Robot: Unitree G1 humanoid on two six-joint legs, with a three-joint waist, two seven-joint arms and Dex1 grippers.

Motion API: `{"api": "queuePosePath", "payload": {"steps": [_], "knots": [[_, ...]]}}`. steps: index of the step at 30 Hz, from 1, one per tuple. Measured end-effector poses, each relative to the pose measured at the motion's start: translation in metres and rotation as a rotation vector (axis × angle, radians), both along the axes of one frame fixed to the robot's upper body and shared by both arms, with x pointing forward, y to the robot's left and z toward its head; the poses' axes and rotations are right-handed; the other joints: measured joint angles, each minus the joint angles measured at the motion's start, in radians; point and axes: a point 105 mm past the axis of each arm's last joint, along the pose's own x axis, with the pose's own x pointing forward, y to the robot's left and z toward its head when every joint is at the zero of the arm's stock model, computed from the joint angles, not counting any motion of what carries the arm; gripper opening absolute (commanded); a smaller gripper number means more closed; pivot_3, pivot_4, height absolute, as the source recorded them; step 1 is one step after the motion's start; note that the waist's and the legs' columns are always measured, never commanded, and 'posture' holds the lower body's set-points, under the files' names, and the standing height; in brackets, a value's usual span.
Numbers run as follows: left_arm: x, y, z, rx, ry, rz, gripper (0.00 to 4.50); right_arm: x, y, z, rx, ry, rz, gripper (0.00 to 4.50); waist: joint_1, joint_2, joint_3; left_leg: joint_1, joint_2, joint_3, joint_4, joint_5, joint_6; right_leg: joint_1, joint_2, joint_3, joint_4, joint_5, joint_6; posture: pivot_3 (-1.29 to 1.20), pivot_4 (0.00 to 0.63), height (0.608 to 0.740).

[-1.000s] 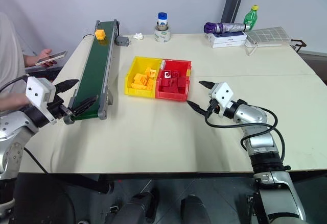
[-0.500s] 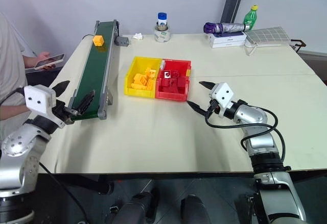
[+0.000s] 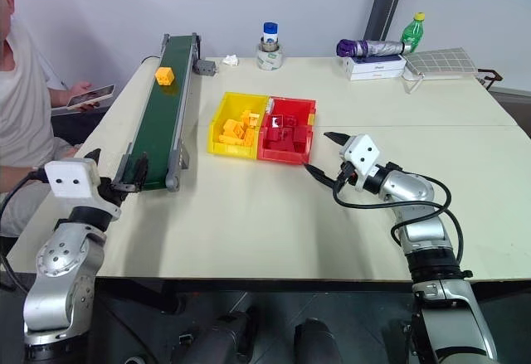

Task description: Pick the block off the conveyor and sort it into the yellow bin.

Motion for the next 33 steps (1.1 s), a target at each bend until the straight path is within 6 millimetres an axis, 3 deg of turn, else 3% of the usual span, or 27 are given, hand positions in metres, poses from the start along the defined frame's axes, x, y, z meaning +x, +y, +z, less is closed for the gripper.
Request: {"api": "queuePosePath", "payload": {"steps": [15, 22, 28, 33], "knots": [[0.008, 0.001, -0.012, -0.032, 0.085, 0.0, 4.48, 0.0, 0.0, -0.001, 0.0, 0.002, 0.0, 4.5, 0.001, 0.0, 0.0, 0.0, 0.0, 0.0, 0.0, 0.0, 0.0, 0.0, 0.0, 0.0, 0.0, 0.0, 0.0, 0.0, 0.15, 0.74], [0.032, 0.015, 0.007, -0.015, 0.12, -0.011, 4.48, 0.0, 0.001, -0.001, 0.002, 0.003, 0.001, 4.5, -0.001, 0.0, 0.0, 0.0, 0.0, -0.001, 0.0, 0.0, 0.0, -0.001, 0.001, -0.001, 0.0, 0.0, 0.0, 0.0, 0.15, 0.74], [0.068, 0.024, 0.031, -0.01, 0.146, -0.066, 4.48, 0.0, 0.005, -0.002, 0.008, 0.006, 0.011, 4.5, 0.0, 0.0, 0.0, 0.0, 0.0, -0.002, 0.001, 0.0, 0.0, -0.001, 0.001, -0.001, 0.0, 0.0, 0.0, 0.0, 0.15, 0.74], [0.092, 0.024, 0.028, -0.028, 0.229, -0.118, 4.48, 0.0, 0.006, -0.003, 0.004, 0.008, 0.013, 4.5, -0.001, 0.0, 0.0, -0.001, 0.0, -0.002, 0.001, 0.0, 0.0, -0.001, 0.001, -0.001, 0.0, 0.002, 0.003, 0.0, 0.15, 0.74]]}}
